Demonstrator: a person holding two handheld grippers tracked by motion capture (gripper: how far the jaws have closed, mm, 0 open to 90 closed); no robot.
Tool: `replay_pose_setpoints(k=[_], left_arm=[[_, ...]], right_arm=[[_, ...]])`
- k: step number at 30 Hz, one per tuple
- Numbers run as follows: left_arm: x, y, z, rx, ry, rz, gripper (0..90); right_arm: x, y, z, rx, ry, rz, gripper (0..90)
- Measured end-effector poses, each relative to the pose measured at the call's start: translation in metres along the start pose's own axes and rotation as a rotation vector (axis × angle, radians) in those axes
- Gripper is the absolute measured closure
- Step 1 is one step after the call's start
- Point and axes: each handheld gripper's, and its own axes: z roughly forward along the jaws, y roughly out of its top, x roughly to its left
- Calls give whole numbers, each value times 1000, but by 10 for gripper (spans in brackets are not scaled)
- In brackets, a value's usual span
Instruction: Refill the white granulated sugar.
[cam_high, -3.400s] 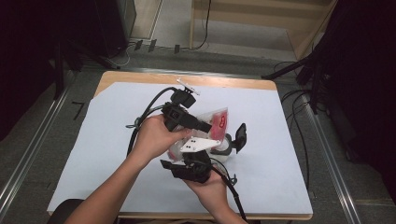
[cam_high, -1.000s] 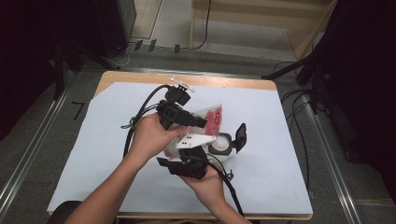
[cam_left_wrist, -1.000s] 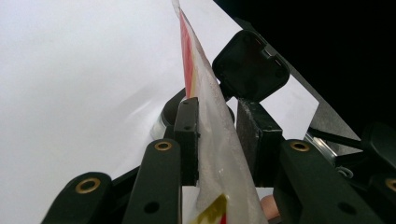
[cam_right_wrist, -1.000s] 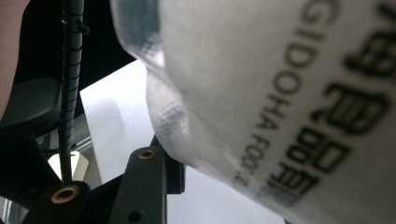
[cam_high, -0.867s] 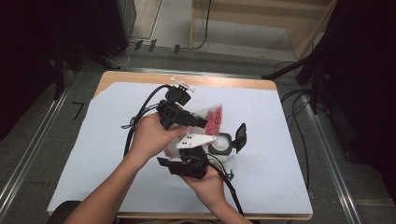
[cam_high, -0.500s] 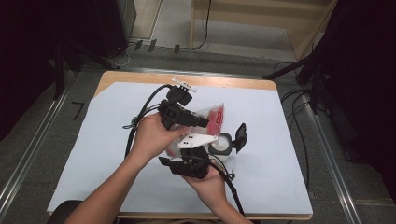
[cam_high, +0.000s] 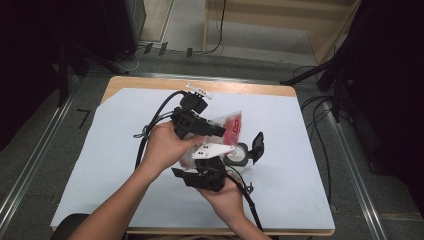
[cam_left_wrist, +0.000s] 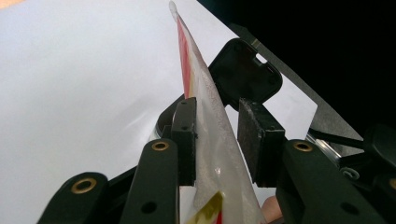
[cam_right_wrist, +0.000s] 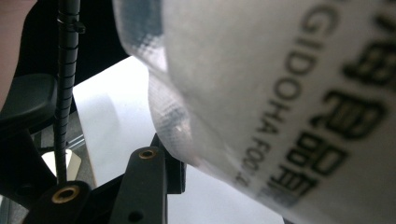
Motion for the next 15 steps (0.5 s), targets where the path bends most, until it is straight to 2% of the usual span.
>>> replay_pose_setpoints(k=[13,15], left_arm=[[0,0,0,1,3,-5,694],[-2,0,-1,-9,5,-5,695]], right_arm=[[0,0,0,2,1,-5,635],[0,1,-1,-2,4,-17,635]])
